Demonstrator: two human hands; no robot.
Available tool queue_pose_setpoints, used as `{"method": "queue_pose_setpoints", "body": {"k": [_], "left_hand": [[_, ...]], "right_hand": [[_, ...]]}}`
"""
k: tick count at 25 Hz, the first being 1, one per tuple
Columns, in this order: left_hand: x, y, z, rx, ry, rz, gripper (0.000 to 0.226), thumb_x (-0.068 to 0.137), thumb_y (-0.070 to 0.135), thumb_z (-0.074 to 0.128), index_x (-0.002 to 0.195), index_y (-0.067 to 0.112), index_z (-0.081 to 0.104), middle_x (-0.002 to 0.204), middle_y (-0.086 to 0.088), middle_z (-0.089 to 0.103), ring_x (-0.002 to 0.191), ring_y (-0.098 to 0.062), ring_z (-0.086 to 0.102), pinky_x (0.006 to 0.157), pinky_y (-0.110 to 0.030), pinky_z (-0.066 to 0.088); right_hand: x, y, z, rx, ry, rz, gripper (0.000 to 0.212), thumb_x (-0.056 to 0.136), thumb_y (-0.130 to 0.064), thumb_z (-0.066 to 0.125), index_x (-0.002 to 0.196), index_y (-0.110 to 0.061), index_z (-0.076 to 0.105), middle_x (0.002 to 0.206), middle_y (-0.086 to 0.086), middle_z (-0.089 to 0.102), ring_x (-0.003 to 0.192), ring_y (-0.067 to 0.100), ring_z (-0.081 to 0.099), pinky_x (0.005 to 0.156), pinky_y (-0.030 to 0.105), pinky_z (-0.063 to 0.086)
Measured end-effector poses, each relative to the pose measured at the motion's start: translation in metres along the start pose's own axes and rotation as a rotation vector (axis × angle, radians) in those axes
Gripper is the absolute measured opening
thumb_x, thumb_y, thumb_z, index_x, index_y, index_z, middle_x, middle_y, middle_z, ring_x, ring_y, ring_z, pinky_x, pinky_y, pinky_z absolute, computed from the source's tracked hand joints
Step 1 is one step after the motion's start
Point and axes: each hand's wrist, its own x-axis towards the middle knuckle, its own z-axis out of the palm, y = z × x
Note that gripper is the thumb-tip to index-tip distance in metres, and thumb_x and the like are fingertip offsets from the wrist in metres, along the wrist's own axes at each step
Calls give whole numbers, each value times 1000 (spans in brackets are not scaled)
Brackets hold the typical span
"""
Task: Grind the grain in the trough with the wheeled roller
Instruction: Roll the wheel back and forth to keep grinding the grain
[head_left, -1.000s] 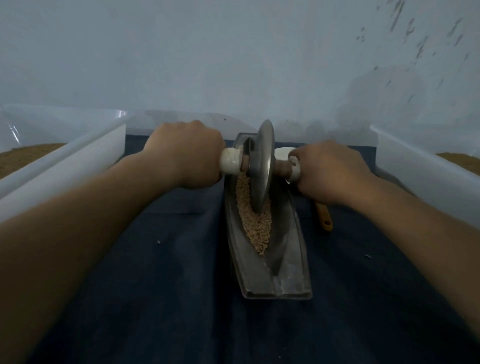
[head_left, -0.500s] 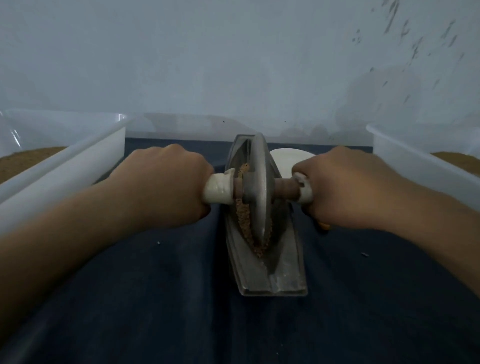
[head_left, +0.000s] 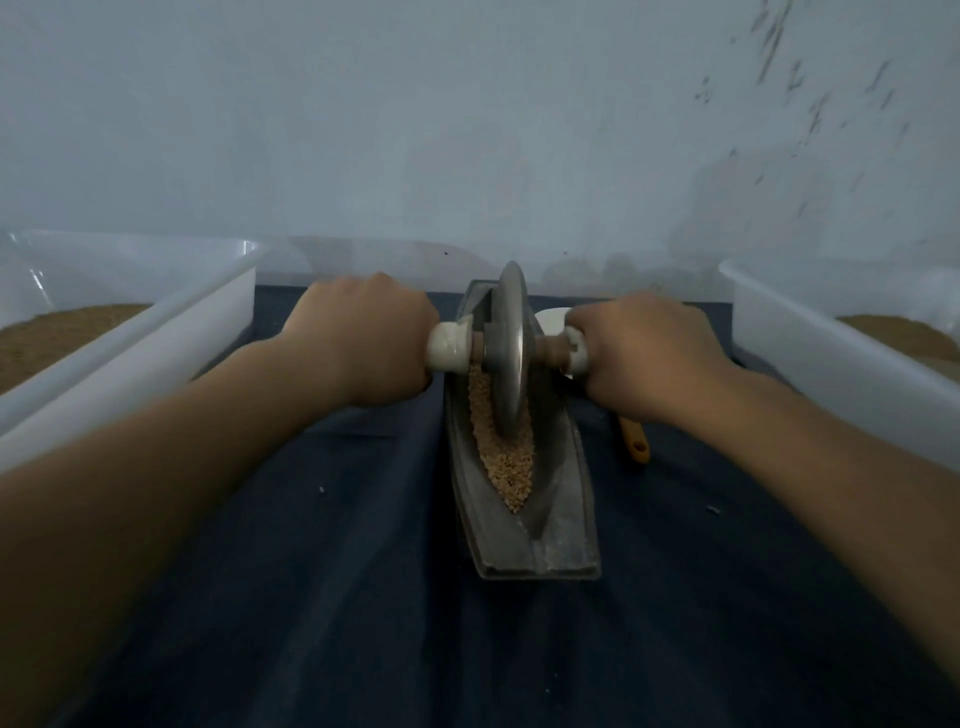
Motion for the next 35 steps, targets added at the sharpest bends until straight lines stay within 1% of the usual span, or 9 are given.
{"method": "queue_pose_setpoints", "body": {"k": [3, 6, 13, 18, 21, 24, 28, 30, 35], "left_hand": [[-42, -9, -8, 11, 31, 77, 21, 66, 54, 53, 65, 34, 45, 63, 10, 47, 60, -18, 53, 53, -28, 39], [-48, -19, -11, 87, 202, 169, 21, 60, 57, 46, 60, 37, 41, 54, 11, 38, 49, -17, 45, 45, -21, 28], [29, -11, 12, -8, -33, -91, 22, 78, 47, 62, 95, 33, 65, 83, 3, 58, 73, -24, 56, 63, -34, 45], [3, -8, -4, 44, -19, -26, 17, 78, 44, 60, 89, 32, 62, 78, 5, 56, 69, -21, 52, 63, -33, 45], [-42, -8, -12, 120, 136, 77, 15, 69, 47, 55, 69, 33, 50, 59, 10, 39, 53, -20, 43, 46, -24, 29], [-50, -3, -16, 183, 296, 108, 19, 62, 49, 56, 62, 31, 48, 52, 11, 28, 41, -17, 27, 47, -16, 12], [-4, 6, 9, 109, 126, -16, 22, 84, 51, 55, 86, 31, 62, 77, 4, 55, 72, -26, 62, 57, -30, 39], [19, 6, 13, 93, 116, -65, 21, 87, 48, 57, 94, 30, 64, 86, -1, 59, 81, -30, 64, 62, -34, 41], [-3, 14, 2, 200, 203, -24, 16, 85, 41, 58, 76, 27, 54, 62, 5, 33, 61, -25, 51, 53, -30, 31]], "right_hand": [[-48, 1, -15, -33, 99, -70, 26, 64, -36, 62, 68, -32, 37, 57, -10, 42, 49, 12, 40, 45, 23, 20], [-65, 9, -18, 29, 71, -63, 22, 58, -44, 54, 74, -39, 39, 54, -10, 41, 45, 16, 42, 44, 23, 24], [29, 9, 17, -19, 67, 89, 6, 81, -24, 61, 76, -26, 58, 68, -2, 56, 59, 18, 51, 49, 25, 32], [0, 12, 2, 36, -39, 39, 17, 83, -31, 60, 70, -29, 48, 71, -5, 56, 65, 19, 54, 55, 30, 43], [-49, 9, -15, 6, 14, -7, 22, 67, -38, 62, 66, -34, 40, 63, -8, 46, 54, 14, 44, 47, 26, 26], [-60, 5, -20, 17, 40, -50, 21, 56, -40, 58, 64, -35, 39, 58, -9, 41, 49, 12, 39, 45, 23, 20], [-7, 0, 3, -14, 48, 26, 30, 78, -31, 67, 66, -30, 40, 67, -7, 51, 60, 16, 49, 48, 27, 29], [22, 1, 15, -12, 64, 54, 25, 83, -25, 65, 72, -29, 44, 71, -5, 53, 63, 17, 49, 51, 26, 30], [-5, 6, 13, 57, 18, 53, 29, 79, -30, 66, 70, -31, 39, 72, -6, 51, 63, 18, 49, 51, 28, 30]]}}
